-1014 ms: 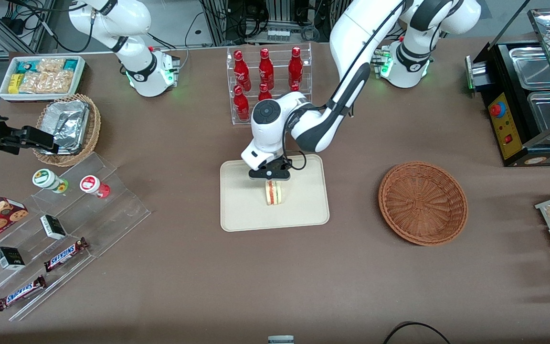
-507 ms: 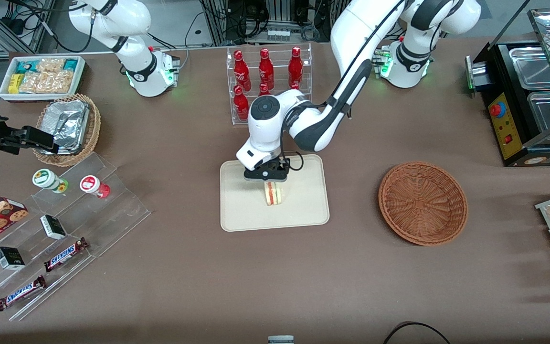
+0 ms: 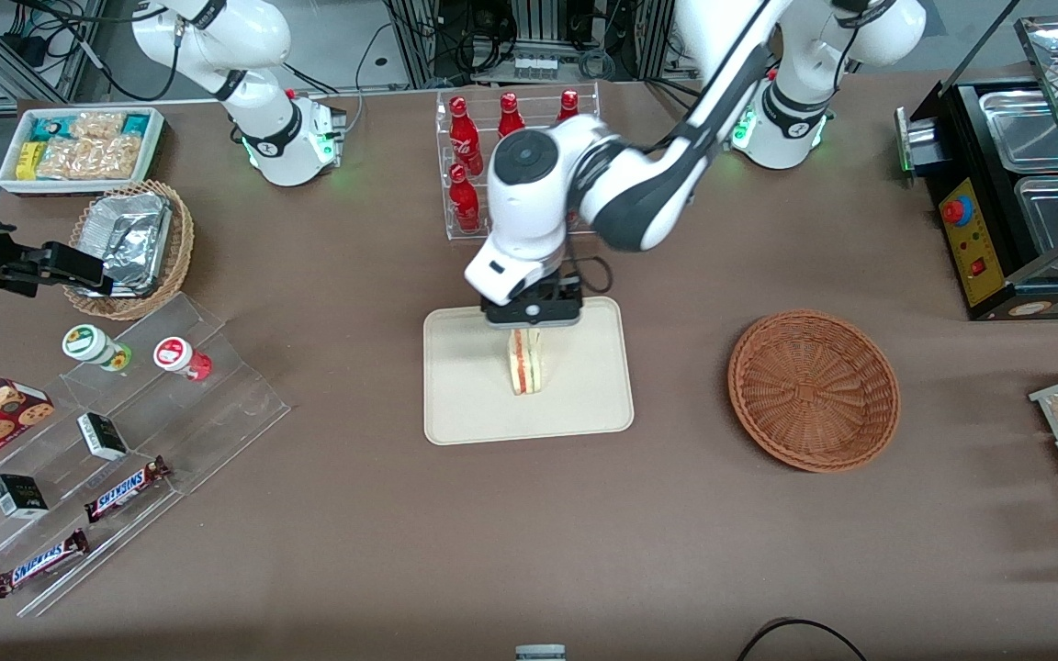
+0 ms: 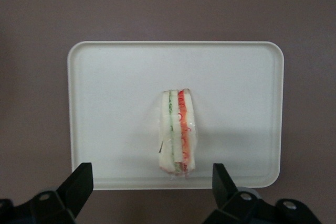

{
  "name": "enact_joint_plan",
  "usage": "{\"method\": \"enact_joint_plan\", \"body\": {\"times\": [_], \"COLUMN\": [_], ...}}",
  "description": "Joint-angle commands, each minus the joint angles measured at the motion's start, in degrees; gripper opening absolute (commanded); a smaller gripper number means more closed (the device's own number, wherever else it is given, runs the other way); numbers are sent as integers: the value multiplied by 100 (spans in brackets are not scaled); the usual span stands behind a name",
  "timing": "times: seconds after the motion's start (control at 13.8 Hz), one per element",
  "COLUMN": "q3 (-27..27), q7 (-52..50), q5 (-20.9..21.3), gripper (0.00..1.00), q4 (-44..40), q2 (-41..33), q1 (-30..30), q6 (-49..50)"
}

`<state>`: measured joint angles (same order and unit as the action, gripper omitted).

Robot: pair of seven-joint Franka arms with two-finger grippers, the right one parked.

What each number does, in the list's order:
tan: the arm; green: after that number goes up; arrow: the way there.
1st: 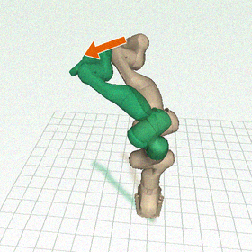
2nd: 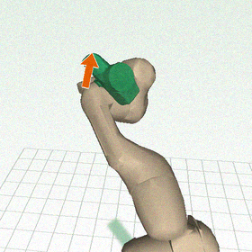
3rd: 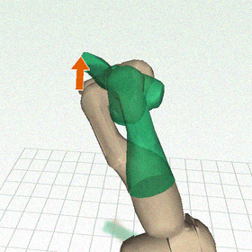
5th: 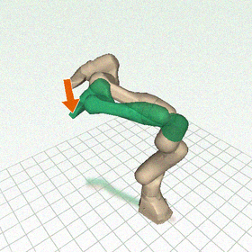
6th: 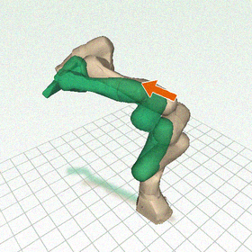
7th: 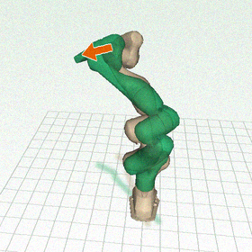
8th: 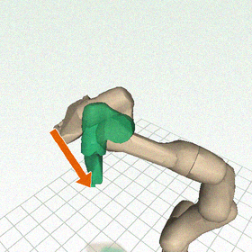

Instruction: Place sandwich from basket to tray

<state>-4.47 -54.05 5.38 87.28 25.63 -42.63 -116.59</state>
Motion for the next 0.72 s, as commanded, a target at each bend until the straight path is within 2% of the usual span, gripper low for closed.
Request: {"method": "enact_joint_plan", "body": {"times": [0.0,0.36,0.65], "q3": [-19,-10,-10], "q7": [226,1824,2792], "q5": [-212,-748,-854], "gripper": [100,100,100], "q4": [149,201,219], "q2": [-715,-1613,-2053], "q1": [420,1386,2020], "q6": [705,2041,2702]}}
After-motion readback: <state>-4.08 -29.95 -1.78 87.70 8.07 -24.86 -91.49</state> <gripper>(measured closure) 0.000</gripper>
